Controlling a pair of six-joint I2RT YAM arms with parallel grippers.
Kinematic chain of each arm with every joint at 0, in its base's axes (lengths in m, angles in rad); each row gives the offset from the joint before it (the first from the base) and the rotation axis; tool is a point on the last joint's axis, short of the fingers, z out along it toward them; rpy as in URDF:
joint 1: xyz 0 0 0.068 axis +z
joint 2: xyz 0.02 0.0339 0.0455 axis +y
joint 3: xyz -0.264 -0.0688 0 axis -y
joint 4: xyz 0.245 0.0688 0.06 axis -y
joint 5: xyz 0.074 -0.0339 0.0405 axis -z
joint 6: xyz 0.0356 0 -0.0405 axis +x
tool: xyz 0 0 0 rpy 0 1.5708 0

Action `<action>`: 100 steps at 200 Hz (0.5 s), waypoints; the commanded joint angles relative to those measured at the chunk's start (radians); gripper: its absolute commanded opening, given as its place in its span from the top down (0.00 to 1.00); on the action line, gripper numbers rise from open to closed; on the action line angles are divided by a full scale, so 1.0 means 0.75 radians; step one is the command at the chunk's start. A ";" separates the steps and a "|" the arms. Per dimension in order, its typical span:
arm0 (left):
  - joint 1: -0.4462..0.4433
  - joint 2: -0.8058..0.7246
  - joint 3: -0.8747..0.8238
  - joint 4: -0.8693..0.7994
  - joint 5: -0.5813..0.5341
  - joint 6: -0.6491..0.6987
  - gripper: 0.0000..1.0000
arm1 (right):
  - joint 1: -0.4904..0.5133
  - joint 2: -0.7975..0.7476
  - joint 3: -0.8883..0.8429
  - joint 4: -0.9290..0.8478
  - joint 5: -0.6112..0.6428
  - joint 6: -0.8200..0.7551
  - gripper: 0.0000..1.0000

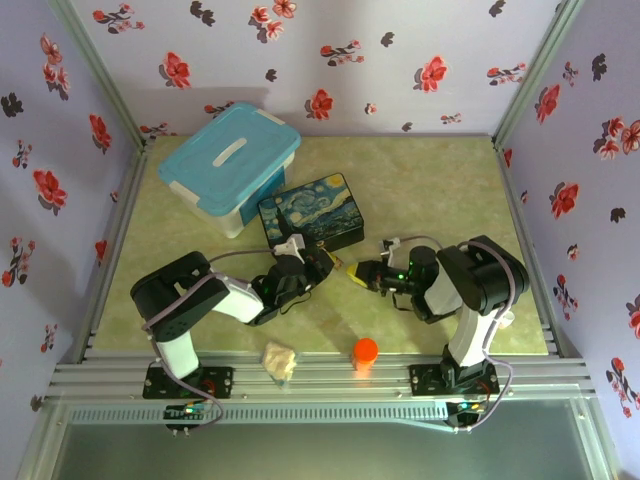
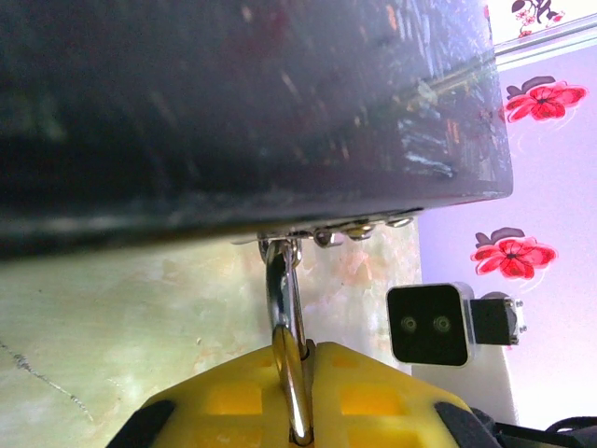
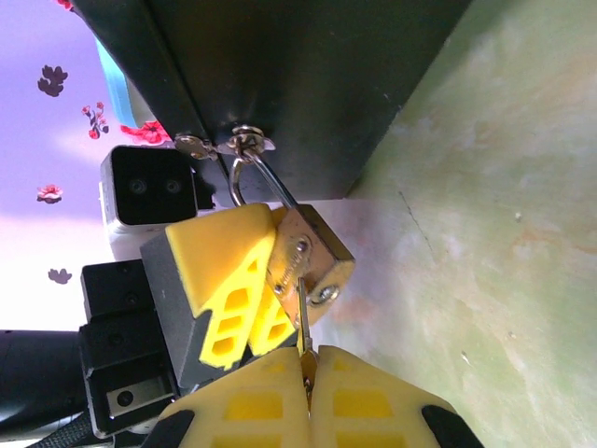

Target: Unlock the padlock with the key

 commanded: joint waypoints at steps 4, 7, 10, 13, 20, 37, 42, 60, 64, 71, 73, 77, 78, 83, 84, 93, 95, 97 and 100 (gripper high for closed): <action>0.004 -0.031 0.009 0.087 0.042 -0.100 1.00 | 0.009 -0.008 -0.037 0.029 0.011 -0.008 1.00; 0.004 -0.033 0.007 0.087 0.042 -0.101 1.00 | 0.009 -0.006 -0.041 0.028 0.014 -0.011 1.00; 0.004 -0.035 0.006 0.085 0.043 -0.101 1.00 | 0.009 -0.005 -0.045 0.027 0.015 -0.015 1.00; 0.004 -0.036 0.005 0.085 0.042 -0.102 1.00 | 0.009 -0.004 -0.047 0.027 0.015 -0.017 1.00; 0.004 -0.039 0.011 0.080 0.044 -0.102 1.00 | 0.009 0.003 -0.050 0.034 0.014 -0.021 1.00; 0.004 -0.034 0.024 0.077 0.054 -0.104 1.00 | 0.009 0.010 -0.047 0.034 0.016 -0.022 1.00; 0.003 -0.030 0.026 0.079 0.055 -0.109 1.00 | 0.009 0.009 -0.044 0.035 0.015 -0.020 1.00; -0.001 -0.019 0.025 0.095 0.058 -0.109 1.00 | 0.009 -0.015 -0.029 0.035 0.009 -0.015 1.00; -0.003 -0.020 0.025 0.093 0.057 -0.105 1.00 | 0.009 -0.022 -0.024 0.035 0.006 -0.012 1.00; -0.006 -0.021 0.022 0.088 0.052 -0.104 1.00 | 0.007 -0.031 -0.019 0.035 0.003 -0.007 1.00; -0.008 -0.023 0.020 0.088 0.050 -0.106 1.00 | 0.003 -0.032 -0.018 0.035 0.003 -0.006 1.00; -0.010 -0.023 0.016 0.090 0.046 -0.107 1.00 | 0.001 -0.036 -0.016 0.035 0.001 0.000 1.00; -0.010 -0.023 0.015 0.092 0.046 -0.107 1.00 | 0.001 -0.035 -0.016 0.035 0.001 -0.001 1.00; -0.011 -0.022 0.014 0.095 0.044 -0.107 1.00 | -0.002 -0.038 -0.012 0.035 0.001 0.002 1.00; -0.011 -0.022 0.012 0.094 0.045 -0.107 1.00 | -0.001 -0.038 -0.013 0.035 0.000 0.002 1.00; -0.010 -0.023 0.013 0.095 0.045 -0.110 1.00 | 0.000 -0.033 -0.006 0.035 -0.003 0.002 1.00; -0.010 -0.023 0.014 0.095 0.046 -0.109 1.00 | 0.000 -0.033 -0.006 0.035 -0.003 0.003 1.00; -0.012 -0.024 0.013 0.095 0.047 -0.109 1.00 | -0.001 -0.030 -0.005 0.035 -0.003 0.003 1.00; -0.012 -0.025 0.016 0.097 0.049 -0.109 1.00 | 0.000 -0.029 -0.003 0.035 -0.003 0.002 1.00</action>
